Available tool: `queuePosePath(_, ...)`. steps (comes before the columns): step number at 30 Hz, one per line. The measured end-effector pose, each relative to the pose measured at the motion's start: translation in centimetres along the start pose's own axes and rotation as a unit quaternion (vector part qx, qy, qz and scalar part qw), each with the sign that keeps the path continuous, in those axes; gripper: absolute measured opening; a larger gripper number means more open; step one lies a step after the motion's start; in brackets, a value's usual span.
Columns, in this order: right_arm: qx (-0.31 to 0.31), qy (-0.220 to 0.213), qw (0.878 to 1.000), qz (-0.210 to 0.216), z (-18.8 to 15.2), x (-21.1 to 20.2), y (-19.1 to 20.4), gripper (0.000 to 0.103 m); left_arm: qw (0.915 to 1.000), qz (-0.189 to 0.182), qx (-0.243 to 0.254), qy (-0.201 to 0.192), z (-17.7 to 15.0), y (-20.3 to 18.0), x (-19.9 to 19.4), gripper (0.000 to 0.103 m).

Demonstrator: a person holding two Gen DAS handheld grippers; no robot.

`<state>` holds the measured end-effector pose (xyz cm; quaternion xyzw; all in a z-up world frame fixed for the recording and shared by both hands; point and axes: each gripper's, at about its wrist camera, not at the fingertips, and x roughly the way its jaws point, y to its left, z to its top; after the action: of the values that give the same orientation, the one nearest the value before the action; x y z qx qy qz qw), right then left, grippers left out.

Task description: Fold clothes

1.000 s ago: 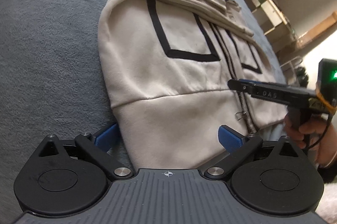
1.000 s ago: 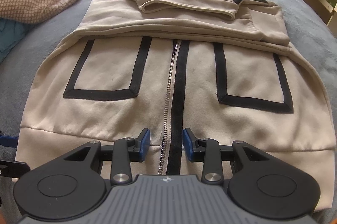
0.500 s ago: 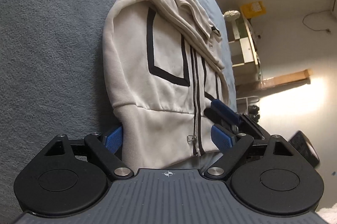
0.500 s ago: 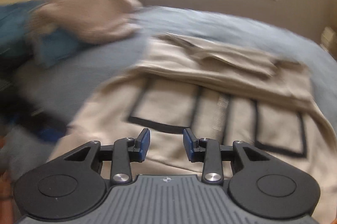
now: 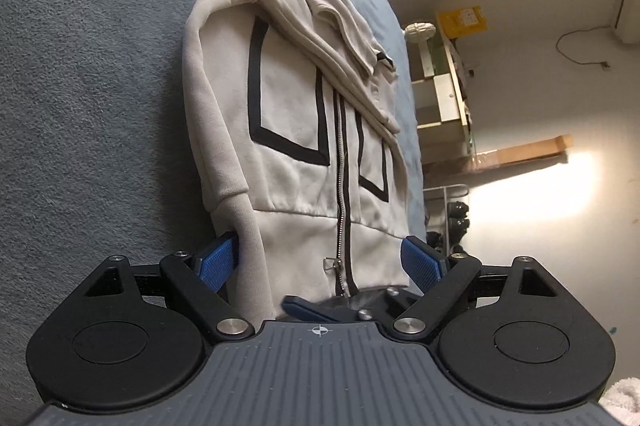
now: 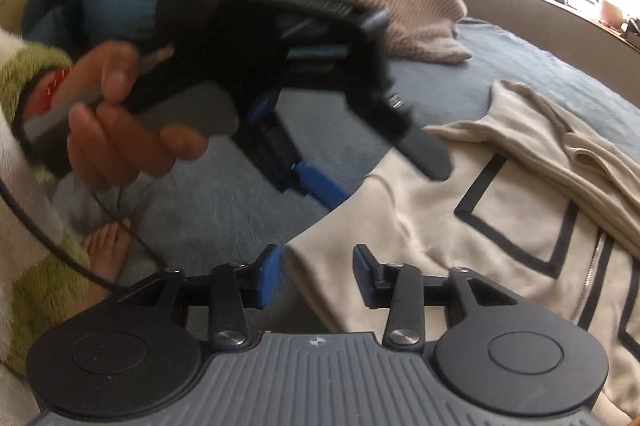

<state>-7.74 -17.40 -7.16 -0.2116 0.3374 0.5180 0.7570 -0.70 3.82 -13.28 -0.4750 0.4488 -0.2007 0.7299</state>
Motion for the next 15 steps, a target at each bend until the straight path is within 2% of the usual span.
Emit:
queuePosePath(1, -0.006, 0.006, 1.000, 0.000, -0.2, 0.3, 0.2, 0.053, 1.0000, -0.001, 0.000, 0.000, 0.0, 0.0, 0.0, 0.088)
queuePosePath(3, -0.023, 0.017, 1.000, -0.012, -0.6, 0.7, 1.0, 0.054, 1.0000, -0.001, 0.001, 0.001, -0.1, 0.0, 0.1, 0.088)
queuePosePath(8, -0.055, 0.036, 0.995, -0.072, -1.1, 1.7, 1.6, 0.050, 1.0000, 0.000, 0.004, 0.006, -0.3, -0.2, 0.3, 0.088)
queuePosePath(11, -0.032, 0.045, 0.996, -0.073, -1.2, 1.9, 0.8, 0.032, 0.9999, 0.002, 0.007, 0.009, -0.5, -0.2, 0.4, 0.088)
queuePosePath(13, -0.021, 0.050, 0.996, -0.071, -1.3, 1.9, 0.5, 0.015, 0.9998, 0.008, 0.011, 0.013, -0.6, -0.3, 0.7, 0.088)
queuePosePath(15, -0.015, 0.049, 0.996, -0.071, -1.3, 1.8, 0.4, 0.008, 0.9997, 0.014, 0.010, 0.017, -0.7, -0.2, 0.9, 0.088)
